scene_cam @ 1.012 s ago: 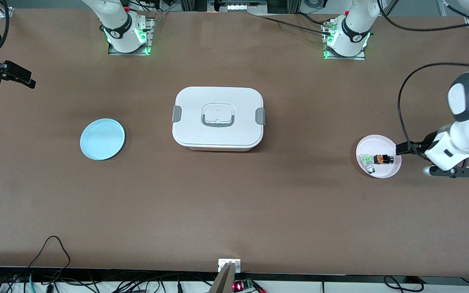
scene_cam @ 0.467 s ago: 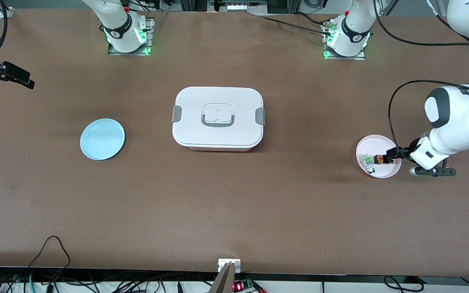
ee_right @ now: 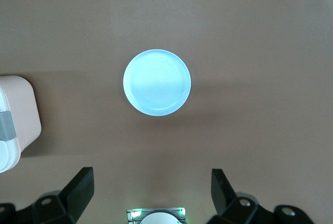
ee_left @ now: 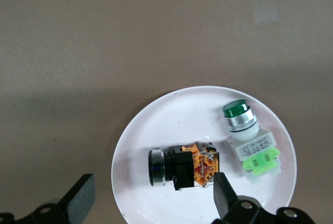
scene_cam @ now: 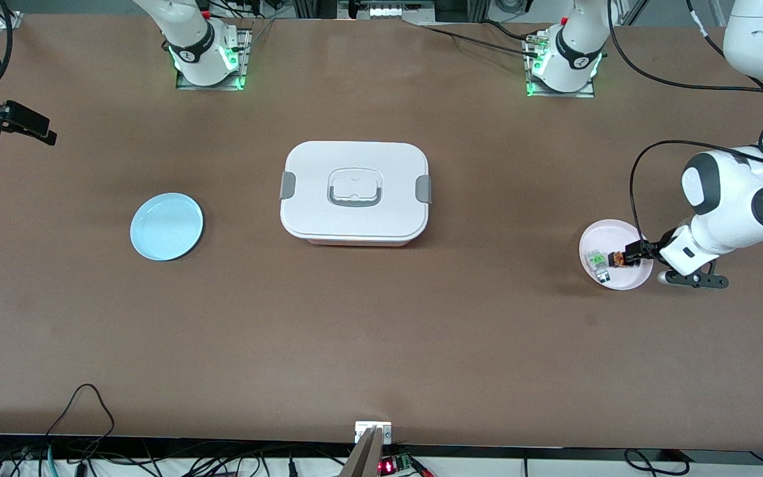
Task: Transfer orange switch to right arm and place
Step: 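Close the left gripper on the orange-and-black switch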
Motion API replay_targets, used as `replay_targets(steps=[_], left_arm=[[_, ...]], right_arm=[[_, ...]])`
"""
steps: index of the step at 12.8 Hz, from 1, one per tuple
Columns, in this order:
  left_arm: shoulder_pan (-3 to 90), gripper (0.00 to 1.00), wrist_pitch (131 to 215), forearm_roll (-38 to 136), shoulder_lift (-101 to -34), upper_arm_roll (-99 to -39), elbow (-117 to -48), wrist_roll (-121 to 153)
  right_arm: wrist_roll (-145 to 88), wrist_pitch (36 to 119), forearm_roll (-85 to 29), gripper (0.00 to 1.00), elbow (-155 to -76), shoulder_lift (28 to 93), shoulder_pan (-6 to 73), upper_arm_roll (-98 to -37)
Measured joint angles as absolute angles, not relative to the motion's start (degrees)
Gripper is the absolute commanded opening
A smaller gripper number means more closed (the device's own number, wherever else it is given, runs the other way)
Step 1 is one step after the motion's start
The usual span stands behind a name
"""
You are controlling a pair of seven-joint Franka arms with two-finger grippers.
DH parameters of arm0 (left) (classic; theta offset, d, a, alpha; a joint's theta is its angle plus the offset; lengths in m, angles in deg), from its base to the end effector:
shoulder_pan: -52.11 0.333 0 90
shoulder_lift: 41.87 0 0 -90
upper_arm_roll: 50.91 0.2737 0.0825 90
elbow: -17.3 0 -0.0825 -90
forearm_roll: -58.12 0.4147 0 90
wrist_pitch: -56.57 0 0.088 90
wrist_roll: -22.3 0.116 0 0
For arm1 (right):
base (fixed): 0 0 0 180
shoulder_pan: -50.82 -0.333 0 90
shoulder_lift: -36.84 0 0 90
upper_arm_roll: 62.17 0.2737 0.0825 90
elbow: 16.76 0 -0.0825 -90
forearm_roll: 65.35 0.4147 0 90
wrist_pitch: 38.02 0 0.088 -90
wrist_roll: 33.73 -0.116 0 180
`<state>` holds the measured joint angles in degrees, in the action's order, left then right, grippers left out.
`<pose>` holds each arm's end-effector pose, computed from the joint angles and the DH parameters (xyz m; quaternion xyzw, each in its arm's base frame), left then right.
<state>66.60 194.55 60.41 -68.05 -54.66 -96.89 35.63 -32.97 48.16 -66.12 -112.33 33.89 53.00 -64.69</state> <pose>0.5956 0.1124 0.1565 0.9992 -0.0347 -0.0195 0.0056 0.5587 -0.0480 0.5489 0.9978 -0.0343 -0.0564 0.0029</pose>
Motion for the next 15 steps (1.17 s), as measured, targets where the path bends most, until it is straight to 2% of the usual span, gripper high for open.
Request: replay_targets(steps=[10,11,13,15], left_arm=[[66.91,1.0,194.68,54.46,-69.19,-55.79,-97.03,35.75],[66.89,0.98,194.68,54.46,-69.24,-55.85,-97.03,36.25],[66.89,0.8,194.75,54.46,-69.49,-55.87,-97.03,37.54],[66.88,0.8,194.8,54.46,-69.63,-55.88,-97.03,37.76]], right_arm=[[-32.4,48.16,-66.13,1.0,-112.33,34.0,53.02,-65.33],[-32.36,48.16,-66.13,1.0,-112.33,34.0,53.02,-65.35],[-32.28,48.16,-66.13,1.0,-112.33,34.01,53.02,-65.35],[-32.25,48.16,-66.13,1.0,-112.33,34.01,53.02,-65.35]])
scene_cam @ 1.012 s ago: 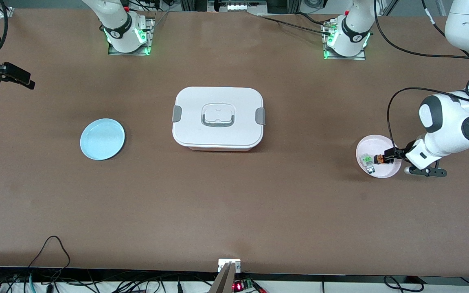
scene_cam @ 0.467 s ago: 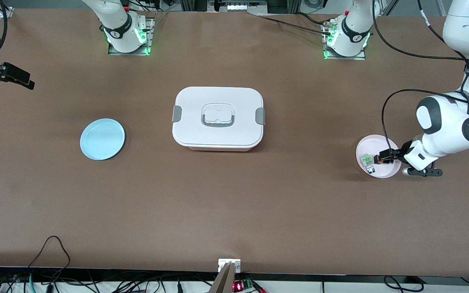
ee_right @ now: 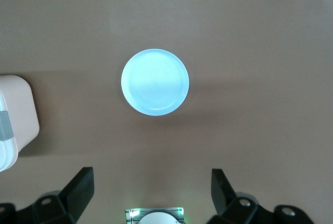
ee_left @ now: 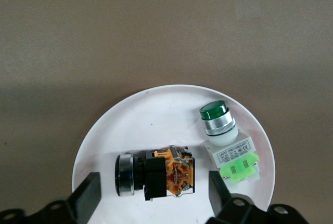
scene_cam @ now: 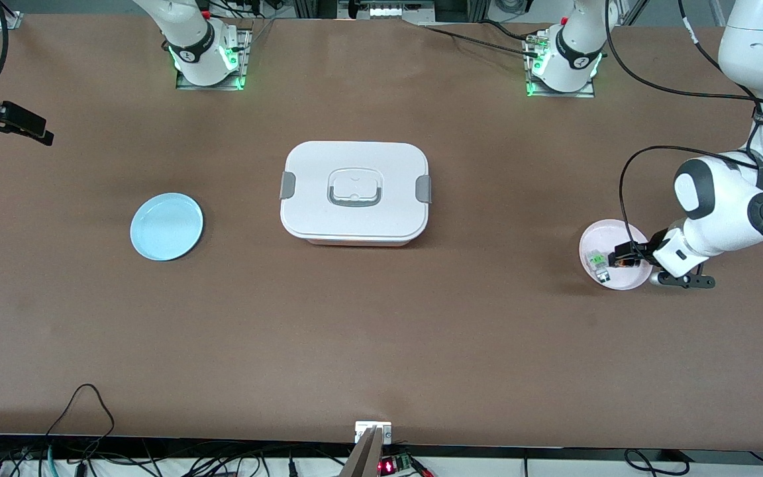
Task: Transfer orange switch to right arm and place
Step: 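Close the left gripper on the orange-and-black switch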
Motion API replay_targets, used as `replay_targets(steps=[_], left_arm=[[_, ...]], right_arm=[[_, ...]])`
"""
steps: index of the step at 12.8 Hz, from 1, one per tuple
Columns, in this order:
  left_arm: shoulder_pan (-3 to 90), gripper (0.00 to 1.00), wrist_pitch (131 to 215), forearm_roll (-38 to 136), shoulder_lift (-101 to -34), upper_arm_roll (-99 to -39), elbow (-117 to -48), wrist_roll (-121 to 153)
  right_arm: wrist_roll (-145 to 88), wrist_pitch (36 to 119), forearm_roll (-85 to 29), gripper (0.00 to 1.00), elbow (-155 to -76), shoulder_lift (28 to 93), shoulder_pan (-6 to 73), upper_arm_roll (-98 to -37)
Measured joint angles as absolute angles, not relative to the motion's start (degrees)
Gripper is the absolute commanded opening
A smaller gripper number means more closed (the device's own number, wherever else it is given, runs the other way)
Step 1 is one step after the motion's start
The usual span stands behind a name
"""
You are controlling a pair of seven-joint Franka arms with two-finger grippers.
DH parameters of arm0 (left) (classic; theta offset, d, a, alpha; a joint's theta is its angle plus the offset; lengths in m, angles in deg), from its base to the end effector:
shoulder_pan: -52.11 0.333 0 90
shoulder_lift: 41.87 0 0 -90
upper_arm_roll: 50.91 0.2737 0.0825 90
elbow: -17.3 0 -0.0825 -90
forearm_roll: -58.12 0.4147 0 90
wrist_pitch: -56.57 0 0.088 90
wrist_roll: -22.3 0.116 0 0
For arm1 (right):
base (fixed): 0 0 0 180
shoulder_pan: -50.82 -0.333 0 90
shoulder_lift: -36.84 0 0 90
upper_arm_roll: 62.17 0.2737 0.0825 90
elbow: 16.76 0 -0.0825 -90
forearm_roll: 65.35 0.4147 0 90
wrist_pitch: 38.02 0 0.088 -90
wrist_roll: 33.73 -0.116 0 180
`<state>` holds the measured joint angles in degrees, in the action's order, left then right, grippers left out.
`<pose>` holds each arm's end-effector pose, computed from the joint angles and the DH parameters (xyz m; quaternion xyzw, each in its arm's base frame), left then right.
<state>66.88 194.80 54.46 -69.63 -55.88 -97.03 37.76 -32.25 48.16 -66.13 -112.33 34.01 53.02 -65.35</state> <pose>0.5924 0.0997 0.1397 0.9984 -0.0205 -0.0234 0.0471 0.5586 -0.0548 0.5477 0.9978 -0.0339 -0.0575 0.0020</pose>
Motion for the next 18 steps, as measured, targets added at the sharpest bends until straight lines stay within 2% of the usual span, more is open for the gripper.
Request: replay_targets(steps=[4,5,6,8,15,18], left_arm=[[66.88,0.81,195.51,54.46,-70.52,-55.88,-97.03,38.19],[66.88,0.82,196.04,54.46,-70.8,-55.88,-97.03,38.2],[66.88,0.88,196.24,54.46,-71.02,-55.88,-97.03,38.2],[66.88,0.89,196.4,54.46,-71.29,-55.88,-97.03,38.2],[66.88,0.86,196.55,54.45,-71.81,-55.88,-97.07,38.2],[66.88,0.77,198.56,54.45,-73.12,-55.88,-97.5,38.2]], right_arm=[[-32.25,48.15,-66.13,1.0,-112.33,34.02,53.02,-65.36],[-32.25,48.15,-66.13,1.0,-112.33,34.02,53.02,-65.36],[-32.25,48.15,-66.13,1.0,-112.33,34.03,53.02,-65.37],[-32.25,48.15,-66.13,1.0,-112.33,34.11,53.02,-65.41],[-32.19,48.04,-66.13,1.0,-112.34,34.26,53.0,-65.44],[-31.94,47.85,-66.06,1.0,-112.34,34.26,52.64,-64.78]])
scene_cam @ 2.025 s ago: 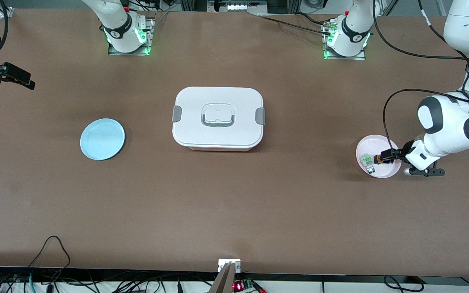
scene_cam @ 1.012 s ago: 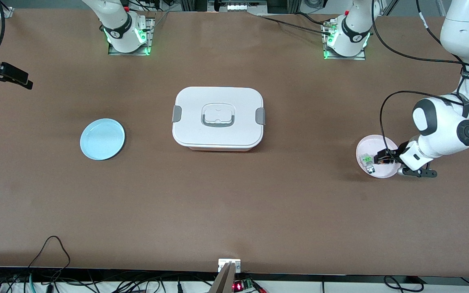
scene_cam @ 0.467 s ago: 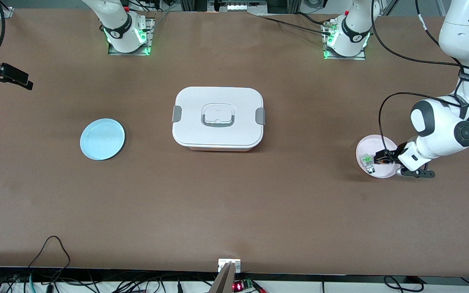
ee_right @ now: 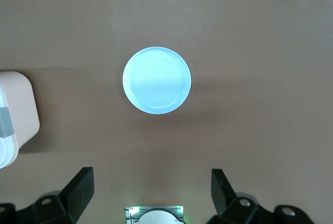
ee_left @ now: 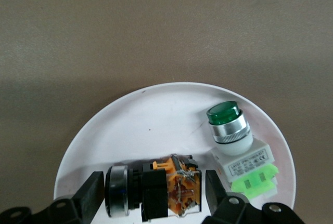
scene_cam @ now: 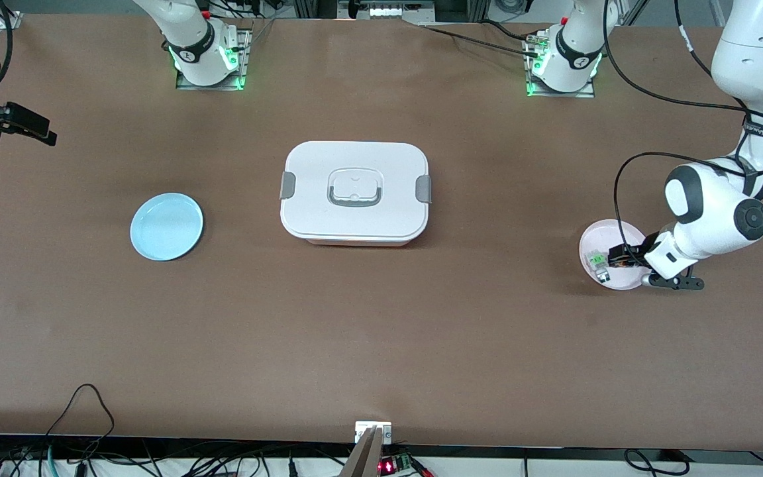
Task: Transfer orange switch to right arm and place
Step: 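Close the left gripper on the orange-and-black switch, then lift the switch with the left gripper while the right gripper approaches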
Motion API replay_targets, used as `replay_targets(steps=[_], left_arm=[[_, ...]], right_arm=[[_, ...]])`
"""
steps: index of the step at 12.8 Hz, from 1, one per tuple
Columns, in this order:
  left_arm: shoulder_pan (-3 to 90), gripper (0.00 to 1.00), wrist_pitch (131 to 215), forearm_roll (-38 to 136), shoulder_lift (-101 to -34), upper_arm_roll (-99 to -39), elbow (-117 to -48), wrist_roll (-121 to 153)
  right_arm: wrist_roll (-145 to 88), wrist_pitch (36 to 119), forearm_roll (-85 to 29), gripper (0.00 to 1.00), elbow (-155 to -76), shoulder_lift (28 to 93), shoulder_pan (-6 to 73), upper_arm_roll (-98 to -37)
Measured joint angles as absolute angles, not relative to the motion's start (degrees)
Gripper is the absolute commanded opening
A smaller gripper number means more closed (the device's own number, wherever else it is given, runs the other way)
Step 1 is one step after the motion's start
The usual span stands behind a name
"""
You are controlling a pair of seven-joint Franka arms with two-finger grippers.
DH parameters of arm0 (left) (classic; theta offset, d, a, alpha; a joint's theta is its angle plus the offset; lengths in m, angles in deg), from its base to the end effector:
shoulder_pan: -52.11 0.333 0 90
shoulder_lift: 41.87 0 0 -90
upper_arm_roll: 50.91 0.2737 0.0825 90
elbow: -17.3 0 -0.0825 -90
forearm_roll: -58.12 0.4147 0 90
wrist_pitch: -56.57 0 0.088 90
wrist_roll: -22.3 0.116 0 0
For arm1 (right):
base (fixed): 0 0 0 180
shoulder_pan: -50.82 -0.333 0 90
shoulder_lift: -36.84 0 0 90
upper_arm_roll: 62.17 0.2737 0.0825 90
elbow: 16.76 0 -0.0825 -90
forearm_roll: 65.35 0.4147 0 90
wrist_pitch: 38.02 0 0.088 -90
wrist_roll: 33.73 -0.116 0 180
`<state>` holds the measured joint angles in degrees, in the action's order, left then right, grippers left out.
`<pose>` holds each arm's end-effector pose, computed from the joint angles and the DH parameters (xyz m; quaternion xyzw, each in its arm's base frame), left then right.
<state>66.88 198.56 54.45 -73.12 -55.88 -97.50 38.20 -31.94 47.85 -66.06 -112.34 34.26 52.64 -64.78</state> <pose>0.5844 0.0980 0.1055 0.9983 -0.0218 -0.0248 0.0482 0.5597 -0.0453 0.5448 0.9978 -0.0230 -0.0624 0.0018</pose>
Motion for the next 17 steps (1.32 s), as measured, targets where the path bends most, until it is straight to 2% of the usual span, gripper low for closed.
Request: replay_targets(steps=[2,4,5,6,9,12,17], left_arm=[[66.88,0.6,199.6,54.45,-73.62,-55.88,-98.02,38.2],[66.92,0.3,199.7,54.45,-73.52,-55.85,-98.07,38.2],[66.92,0.18,199.7,54.45,-73.52,-55.85,-98.07,38.2],[66.92,0.14,199.69,54.45,-73.51,-55.85,-98.07,38.23],[66.9,0.15,198.92,54.45,-73.08,-55.94,-97.93,38.31],[66.88,0.15,196.63,54.45,-70.53,-56.76,-96.53,38.31],[66.98,0.15,180.66,53.68,-66.15,-59.6,-87.01,38.31]], right_arm=[[-31.94,47.85,-65.67,1.0,-112.33,34.25,52.26,-64.45],[-31.94,47.85,-65.23,1.0,-112.34,34.29,52.14,-64.42],[-31.94,47.84,-64.18,1.0,-112.36,34.48,52.14,-64.42],[-31.94,47.83,-62.54,1.0,-112.38,34.87,52.13,-64.41],[-31.94,47.83,-59.54,1.0,-112.41,36.53,52.09,-64.41],[-31.95,47.12,-51.36,1.0,-112.45,37.67,51.97,-64.37],[-31.98,45.98,-36.84,1.0,-113.75,38.59,51.96,-64.41]])
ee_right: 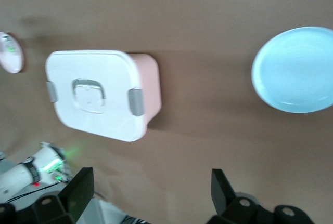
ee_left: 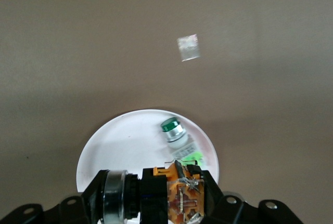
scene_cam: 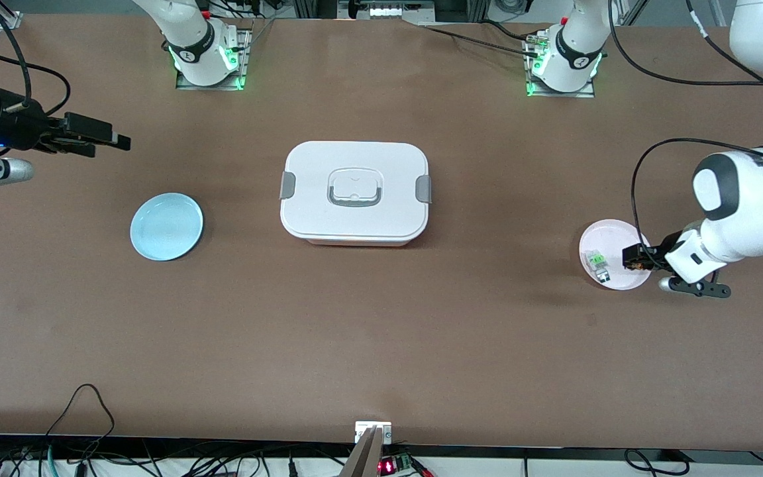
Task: Transfer orange switch to right arm and place
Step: 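Lift the switch with the left gripper while the right gripper approaches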
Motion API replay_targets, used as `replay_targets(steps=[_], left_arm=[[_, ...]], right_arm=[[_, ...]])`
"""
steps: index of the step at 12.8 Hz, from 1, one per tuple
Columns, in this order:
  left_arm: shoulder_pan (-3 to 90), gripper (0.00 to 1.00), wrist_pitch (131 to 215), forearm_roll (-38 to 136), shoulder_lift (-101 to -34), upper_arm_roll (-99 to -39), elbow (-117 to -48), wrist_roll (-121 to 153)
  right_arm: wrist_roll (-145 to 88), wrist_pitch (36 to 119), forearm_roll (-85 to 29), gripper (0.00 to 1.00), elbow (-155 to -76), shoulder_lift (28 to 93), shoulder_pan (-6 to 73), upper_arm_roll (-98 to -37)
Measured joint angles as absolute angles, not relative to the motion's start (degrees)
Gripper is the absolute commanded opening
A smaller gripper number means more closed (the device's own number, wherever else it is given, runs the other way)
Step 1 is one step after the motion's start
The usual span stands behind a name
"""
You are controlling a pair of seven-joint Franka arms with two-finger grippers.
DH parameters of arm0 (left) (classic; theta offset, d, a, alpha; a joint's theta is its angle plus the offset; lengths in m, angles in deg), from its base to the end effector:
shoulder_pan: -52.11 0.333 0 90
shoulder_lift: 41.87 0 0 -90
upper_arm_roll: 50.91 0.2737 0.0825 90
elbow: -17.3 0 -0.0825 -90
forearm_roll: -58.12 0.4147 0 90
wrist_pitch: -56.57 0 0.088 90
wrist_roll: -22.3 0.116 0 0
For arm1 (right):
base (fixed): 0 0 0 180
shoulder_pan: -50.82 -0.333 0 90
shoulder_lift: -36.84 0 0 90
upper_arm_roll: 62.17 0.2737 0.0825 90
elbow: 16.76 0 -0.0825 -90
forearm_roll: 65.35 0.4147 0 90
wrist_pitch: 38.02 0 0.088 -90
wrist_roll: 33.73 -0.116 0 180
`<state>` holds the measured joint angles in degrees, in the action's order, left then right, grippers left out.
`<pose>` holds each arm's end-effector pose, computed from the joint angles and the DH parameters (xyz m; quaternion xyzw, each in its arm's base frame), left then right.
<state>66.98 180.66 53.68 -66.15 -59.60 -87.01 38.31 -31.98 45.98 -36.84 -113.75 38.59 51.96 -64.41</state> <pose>0.6390 0.0680 0.2351 0.9957 -0.0572 -0.0246 0.0685 0.5736 0.0259 0.5029 -0.9612 0.0196 0.1132 0.2509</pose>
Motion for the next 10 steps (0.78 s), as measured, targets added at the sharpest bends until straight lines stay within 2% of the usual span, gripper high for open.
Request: replay_targets(steps=[1,3,10], left_arm=[[66.97,0.14,178.44,51.84,-65.95,-60.63,-85.43,38.31],[66.98,0.0,175.59,46.94,-65.9,-62.65,-84.0,39.75],[66.62,0.0,174.97,28.87,-65.22,-74.33,-83.04,46.74]], right_arm=[[-31.99,45.96,-33.28,1.0,-114.82,38.92,51.96,-64.41],[-31.99,45.96,-25.69,1.0,-117.0,40.19,51.97,-64.44],[-31.97,43.65,-5.19,1.0,-119.97,45.35,51.93,-64.4]])
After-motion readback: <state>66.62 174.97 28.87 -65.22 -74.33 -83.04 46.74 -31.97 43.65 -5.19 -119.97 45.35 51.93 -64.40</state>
